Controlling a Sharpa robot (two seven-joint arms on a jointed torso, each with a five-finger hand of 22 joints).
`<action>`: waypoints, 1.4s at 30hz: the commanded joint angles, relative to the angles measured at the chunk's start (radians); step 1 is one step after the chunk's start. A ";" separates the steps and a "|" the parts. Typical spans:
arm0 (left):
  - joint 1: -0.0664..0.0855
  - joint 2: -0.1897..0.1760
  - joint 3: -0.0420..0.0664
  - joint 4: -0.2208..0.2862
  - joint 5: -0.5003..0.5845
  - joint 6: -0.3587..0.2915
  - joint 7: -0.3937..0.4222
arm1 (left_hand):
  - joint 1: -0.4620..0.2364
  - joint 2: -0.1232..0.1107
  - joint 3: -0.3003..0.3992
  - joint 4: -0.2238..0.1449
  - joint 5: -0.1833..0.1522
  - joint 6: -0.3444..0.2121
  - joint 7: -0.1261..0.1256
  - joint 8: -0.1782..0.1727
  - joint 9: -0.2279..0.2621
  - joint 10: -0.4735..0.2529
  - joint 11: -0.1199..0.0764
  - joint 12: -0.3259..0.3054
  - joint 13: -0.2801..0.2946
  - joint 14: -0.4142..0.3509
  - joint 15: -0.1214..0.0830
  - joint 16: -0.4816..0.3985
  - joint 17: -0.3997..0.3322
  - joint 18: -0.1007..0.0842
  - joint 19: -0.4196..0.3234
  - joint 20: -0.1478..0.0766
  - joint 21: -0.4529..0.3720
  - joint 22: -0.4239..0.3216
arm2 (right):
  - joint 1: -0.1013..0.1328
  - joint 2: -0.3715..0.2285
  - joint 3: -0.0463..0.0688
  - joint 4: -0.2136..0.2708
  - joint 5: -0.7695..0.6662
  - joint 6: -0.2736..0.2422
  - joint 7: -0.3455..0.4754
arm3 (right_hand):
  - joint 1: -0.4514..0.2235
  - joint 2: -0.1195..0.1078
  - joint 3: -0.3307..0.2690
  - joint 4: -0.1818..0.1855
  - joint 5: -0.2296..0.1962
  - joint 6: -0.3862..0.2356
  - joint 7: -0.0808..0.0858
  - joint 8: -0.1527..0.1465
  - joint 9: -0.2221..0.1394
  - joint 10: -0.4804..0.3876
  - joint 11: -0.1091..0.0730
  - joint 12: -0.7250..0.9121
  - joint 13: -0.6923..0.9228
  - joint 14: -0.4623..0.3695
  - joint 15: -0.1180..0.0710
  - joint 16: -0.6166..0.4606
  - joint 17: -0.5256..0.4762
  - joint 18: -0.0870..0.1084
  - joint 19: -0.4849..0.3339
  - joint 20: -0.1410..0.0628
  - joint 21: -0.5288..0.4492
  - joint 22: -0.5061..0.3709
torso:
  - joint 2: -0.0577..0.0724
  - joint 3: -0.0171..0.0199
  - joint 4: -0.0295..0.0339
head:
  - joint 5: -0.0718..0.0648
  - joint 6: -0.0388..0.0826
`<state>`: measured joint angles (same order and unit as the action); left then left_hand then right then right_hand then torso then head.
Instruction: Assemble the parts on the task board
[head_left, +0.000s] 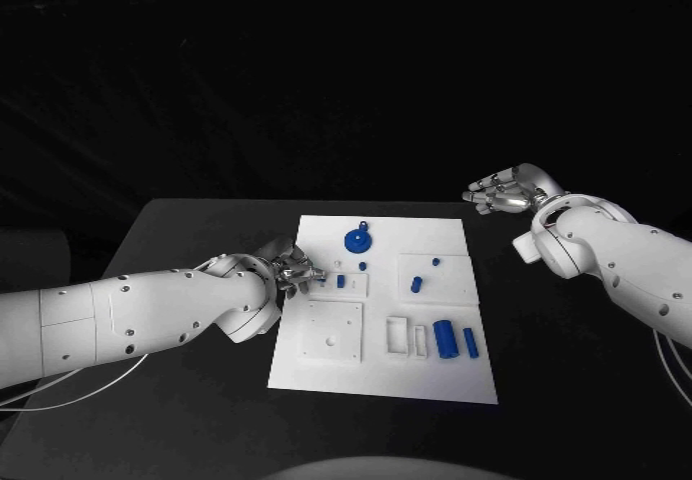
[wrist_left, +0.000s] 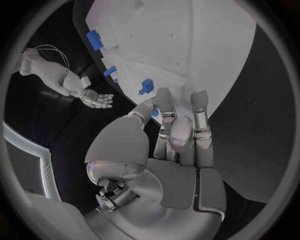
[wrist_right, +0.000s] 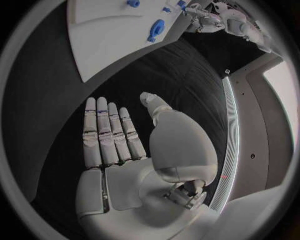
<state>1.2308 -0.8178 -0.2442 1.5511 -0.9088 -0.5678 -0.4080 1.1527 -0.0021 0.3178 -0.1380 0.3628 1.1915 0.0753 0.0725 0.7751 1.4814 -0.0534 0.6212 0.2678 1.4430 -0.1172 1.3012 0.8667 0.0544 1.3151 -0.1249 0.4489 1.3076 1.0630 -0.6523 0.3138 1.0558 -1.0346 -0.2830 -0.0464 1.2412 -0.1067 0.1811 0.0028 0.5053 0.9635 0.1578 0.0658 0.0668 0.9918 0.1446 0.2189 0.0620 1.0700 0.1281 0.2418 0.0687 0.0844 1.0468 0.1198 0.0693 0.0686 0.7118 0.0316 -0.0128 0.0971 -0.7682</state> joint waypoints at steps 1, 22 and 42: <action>-0.002 0.004 0.000 0.000 -0.029 0.021 -0.014 | 0.009 0.000 0.002 0.007 0.001 0.113 -0.100 0.002 0.033 0.034 -0.024 0.003 -0.001 -0.002 -0.005 0.000 -0.002 0.005 0.000 0.009 0.004 0.017 | -0.001 0.000 0.000 0.000 -0.002 0.024 -0.001 | 0.007 -0.006 0.000 0.003 0.006 0.002 0.006 -0.003 -0.001 -0.005 0.002 -0.002 -0.001 -0.007 -0.003 -0.003 -0.002 -0.006 -0.008 -0.001 0.000 -0.001 | 0.000 0.0007 -0.0001 | -0.001 -0.001; -0.003 0.010 0.000 -0.002 -0.086 0.091 -0.060 | 0.011 -0.003 0.004 0.003 0.012 0.115 -0.101 0.006 0.038 0.034 -0.026 0.009 -0.001 0.000 -0.004 0.010 0.012 0.006 0.000 0.011 0.007 0.017 | -0.003 -0.004 0.000 -0.001 -0.005 0.040 -0.003 | 0.006 -0.005 -0.004 0.002 0.004 0.001 0.007 -0.003 -0.001 -0.007 0.002 -0.002 -0.001 -0.009 -0.002 -0.003 -0.002 -0.006 -0.010 -0.001 0.000 -0.001 | 0.000 0.0013 0.0003 | -0.002 -0.004; -0.003 0.011 0.000 -0.004 -0.115 0.098 -0.074 | 0.010 -0.003 0.006 0.001 0.012 0.116 -0.101 0.006 0.042 0.034 -0.026 0.010 -0.003 -0.001 -0.004 0.010 0.011 0.008 -0.001 0.013 0.009 0.017 | -0.012 -0.006 0.000 -0.002 0.000 0.042 -0.001 | 0.004 -0.003 -0.007 0.004 0.005 0.001 0.007 -0.003 -0.001 -0.009 0.003 -0.001 -0.001 -0.010 -0.002 -0.003 -0.002 -0.006 -0.011 0.000 0.000 -0.001 | 0.000 0.0004 0.0011 | 0.006 -0.009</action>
<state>1.2317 -0.8079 -0.2401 1.5480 -1.0112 -0.5008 -0.4571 1.1514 -0.0064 0.3195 -0.1343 0.3687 1.1915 0.0754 0.0725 0.8180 1.4850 -0.0571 0.6252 0.2663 1.4431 -0.1169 1.3050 0.8778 0.0543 1.3152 -0.1178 0.4528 1.3075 1.0521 -0.6580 0.3134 1.0531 -1.0344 -0.2539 -0.0526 1.2412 -0.1067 0.1783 0.0055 0.5053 0.9639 0.1573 0.0658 0.0668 0.9881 0.1483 0.2189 0.0621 1.0666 0.1247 0.2418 0.0686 0.0843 1.0395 0.1198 0.0693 0.0686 0.7117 0.0321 -0.0120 0.1019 -0.7771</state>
